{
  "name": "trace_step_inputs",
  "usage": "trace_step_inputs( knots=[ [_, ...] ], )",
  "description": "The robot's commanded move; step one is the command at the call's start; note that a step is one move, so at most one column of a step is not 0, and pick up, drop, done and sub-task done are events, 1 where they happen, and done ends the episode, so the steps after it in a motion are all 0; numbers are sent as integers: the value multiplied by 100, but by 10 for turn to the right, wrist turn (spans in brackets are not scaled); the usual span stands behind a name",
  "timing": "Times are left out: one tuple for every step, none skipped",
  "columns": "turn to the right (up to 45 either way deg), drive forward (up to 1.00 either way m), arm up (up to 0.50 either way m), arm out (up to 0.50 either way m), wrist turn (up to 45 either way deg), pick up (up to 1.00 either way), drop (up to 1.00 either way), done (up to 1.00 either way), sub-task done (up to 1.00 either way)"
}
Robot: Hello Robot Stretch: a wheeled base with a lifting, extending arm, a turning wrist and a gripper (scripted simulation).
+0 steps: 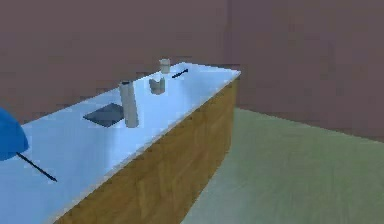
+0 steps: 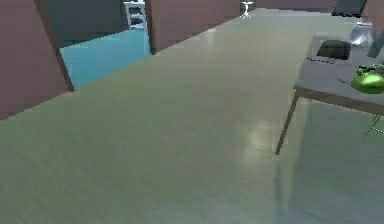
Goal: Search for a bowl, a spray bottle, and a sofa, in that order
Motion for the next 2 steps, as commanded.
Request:
trace_step_inputs(
  knots=[
    [450,0,0,0,0,0,0,0,0],
    [270,0,0,0,0,0,0,0,0]
  ],
)
